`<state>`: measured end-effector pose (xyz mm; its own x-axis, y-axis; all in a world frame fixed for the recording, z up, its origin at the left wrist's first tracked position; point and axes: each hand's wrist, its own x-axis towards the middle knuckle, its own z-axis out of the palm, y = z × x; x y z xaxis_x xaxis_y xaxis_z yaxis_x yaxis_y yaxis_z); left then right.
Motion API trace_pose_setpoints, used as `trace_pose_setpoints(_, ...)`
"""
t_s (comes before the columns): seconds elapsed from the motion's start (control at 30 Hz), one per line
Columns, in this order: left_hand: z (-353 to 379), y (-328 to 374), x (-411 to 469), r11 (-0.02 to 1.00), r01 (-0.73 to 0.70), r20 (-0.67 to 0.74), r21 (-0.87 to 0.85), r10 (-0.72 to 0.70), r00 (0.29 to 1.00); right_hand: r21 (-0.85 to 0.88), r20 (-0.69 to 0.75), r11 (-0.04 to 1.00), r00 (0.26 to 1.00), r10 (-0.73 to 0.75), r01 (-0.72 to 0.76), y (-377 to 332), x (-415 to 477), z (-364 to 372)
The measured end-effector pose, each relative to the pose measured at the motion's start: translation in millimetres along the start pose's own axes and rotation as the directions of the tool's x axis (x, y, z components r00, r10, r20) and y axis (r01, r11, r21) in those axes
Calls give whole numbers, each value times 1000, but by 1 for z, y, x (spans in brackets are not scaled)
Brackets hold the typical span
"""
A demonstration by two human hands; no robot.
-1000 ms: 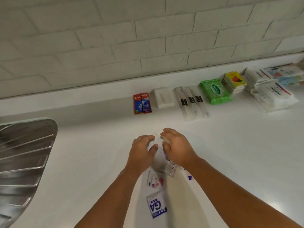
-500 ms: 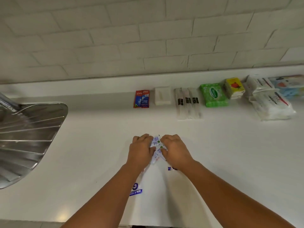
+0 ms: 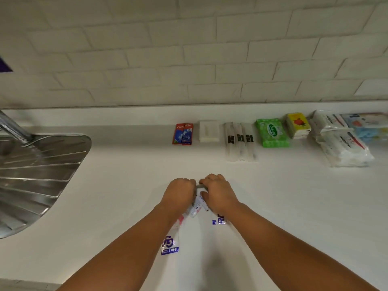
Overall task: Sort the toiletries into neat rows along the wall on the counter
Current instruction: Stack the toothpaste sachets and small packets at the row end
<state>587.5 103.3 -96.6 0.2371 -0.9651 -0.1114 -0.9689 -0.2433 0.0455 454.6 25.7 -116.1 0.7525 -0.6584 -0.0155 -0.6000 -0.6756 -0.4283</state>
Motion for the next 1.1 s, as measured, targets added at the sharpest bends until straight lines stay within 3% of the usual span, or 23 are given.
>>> trace_pose_setpoints(0.07,-2,-9,-2,998,10,-84,-68,-15,996,48,-36,999,999,26,-24,-3,6,2)
trace_pose_setpoints(0.13,-2,-22,-4,972,-9,-174,-234,-33,984,216,-93,974,991,95,-73,-9,12,3)
trace_pose_setpoints(0.23,-12,-45,-2,856,-29,-204,-517,-90,975,518,-83,843,972,221,-148,-22,27,-4)
trace_pose_setpoints(0.37,-22,-73,10,715,12,-135,-699,-148,980,739,-38,649,951,306,-180,-42,54,-8)
trace_pose_setpoints(0.57,-31,-115,36,544,90,-47,-834,-233,971,813,-49,551,921,387,-188,-67,95,-4)
trace_pose_setpoints(0.67,-26,-138,57,461,114,-4,-880,-247,969,877,-14,429,882,470,-215,-78,118,9)
trace_pose_setpoints(0.8,-20,-157,83,280,152,58,-948,-316,947,899,18,358,837,547,-253,-90,147,21)
trace_pose_setpoints(0.97,-10,-179,106,144,135,95,-980,-259,961,952,54,210,798,601,-223,-107,186,29)
trace_pose_setpoints(1.03,-10,-188,115,161,136,83,-978,-297,951,943,63,226,800,597,-243,-113,199,30)
trace_pose_setpoints(1.1,-15,-200,125,142,132,79,-981,-325,942,909,35,312,798,601,-275,-114,213,28)
